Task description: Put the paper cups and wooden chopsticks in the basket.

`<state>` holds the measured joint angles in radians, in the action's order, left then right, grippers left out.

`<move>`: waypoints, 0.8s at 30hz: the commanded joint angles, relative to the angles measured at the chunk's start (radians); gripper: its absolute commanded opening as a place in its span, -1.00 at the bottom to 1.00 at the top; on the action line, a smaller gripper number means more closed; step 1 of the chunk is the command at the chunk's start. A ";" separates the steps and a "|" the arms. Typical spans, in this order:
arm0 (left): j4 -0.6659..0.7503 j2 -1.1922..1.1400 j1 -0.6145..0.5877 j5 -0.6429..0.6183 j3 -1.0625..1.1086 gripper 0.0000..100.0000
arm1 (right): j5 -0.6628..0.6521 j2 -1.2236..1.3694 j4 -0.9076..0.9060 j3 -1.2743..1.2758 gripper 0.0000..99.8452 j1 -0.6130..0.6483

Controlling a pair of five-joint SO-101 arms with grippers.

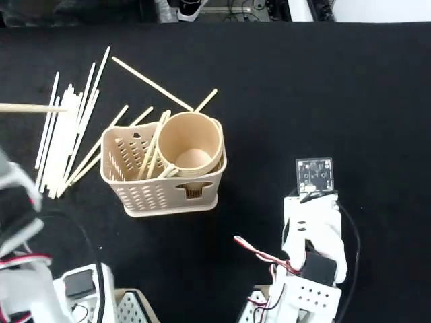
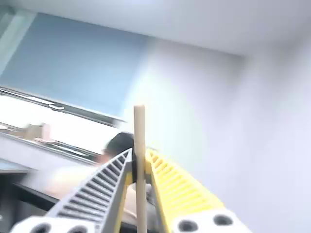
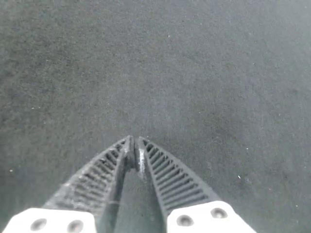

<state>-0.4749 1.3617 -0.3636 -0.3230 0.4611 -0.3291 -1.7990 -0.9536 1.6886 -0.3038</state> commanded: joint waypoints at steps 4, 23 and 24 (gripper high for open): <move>-0.094 -0.023 0.351 0.130 0.064 -0.94 | -0.008 -0.041 -0.005 -0.002 -0.97 0.012; -0.339 -0.054 0.384 0.178 0.278 -0.45 | -0.008 -0.041 -0.005 -0.002 -0.97 0.012; -0.371 -0.055 0.392 0.195 0.242 -0.46 | -0.008 -0.041 -0.005 -0.002 -0.97 0.012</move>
<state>-0.7250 1.3126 -0.0123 -0.1788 0.7956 -0.3291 -1.7990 -0.9536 1.6886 -0.3038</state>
